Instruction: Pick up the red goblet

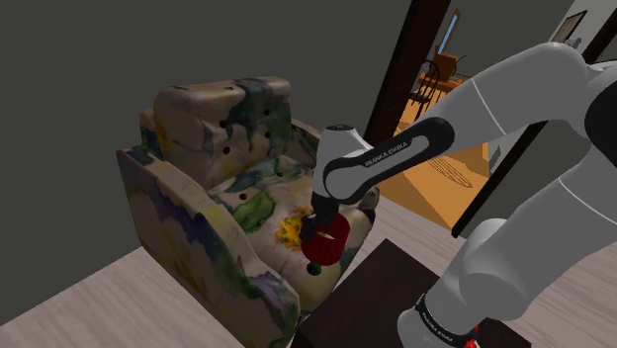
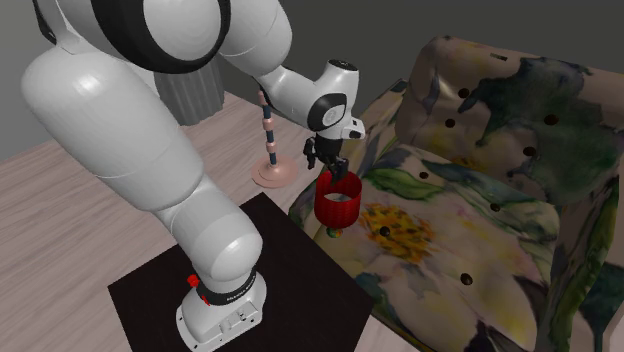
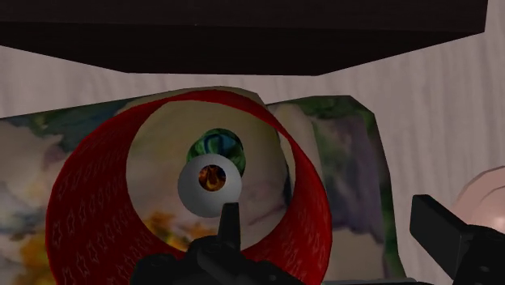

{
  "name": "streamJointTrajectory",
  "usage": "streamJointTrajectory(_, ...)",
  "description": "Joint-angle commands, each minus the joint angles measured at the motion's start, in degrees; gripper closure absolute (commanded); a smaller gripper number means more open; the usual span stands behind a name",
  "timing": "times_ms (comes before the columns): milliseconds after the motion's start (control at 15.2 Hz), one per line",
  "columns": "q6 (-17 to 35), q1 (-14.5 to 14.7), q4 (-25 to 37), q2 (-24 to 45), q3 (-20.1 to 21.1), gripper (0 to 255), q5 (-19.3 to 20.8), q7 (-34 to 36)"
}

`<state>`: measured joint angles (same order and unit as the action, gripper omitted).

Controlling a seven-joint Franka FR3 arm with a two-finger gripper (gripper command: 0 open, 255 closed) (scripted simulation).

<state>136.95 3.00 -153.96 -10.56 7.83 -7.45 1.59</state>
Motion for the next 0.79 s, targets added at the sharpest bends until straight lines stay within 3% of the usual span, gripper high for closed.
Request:
streamJointTrajectory(0, 0.74, -0.01, -0.21, 0.50, 0.01, 0, -0.01, -0.05)
streamJointTrajectory(66, 0.92, -0.06, -0.26, 0.64, -0.05, 255, 0.03, -0.14)
streamJointTrajectory(726, -0.23, 0.00, -0.02, -0.28, -0.02, 255, -0.01, -0.02)
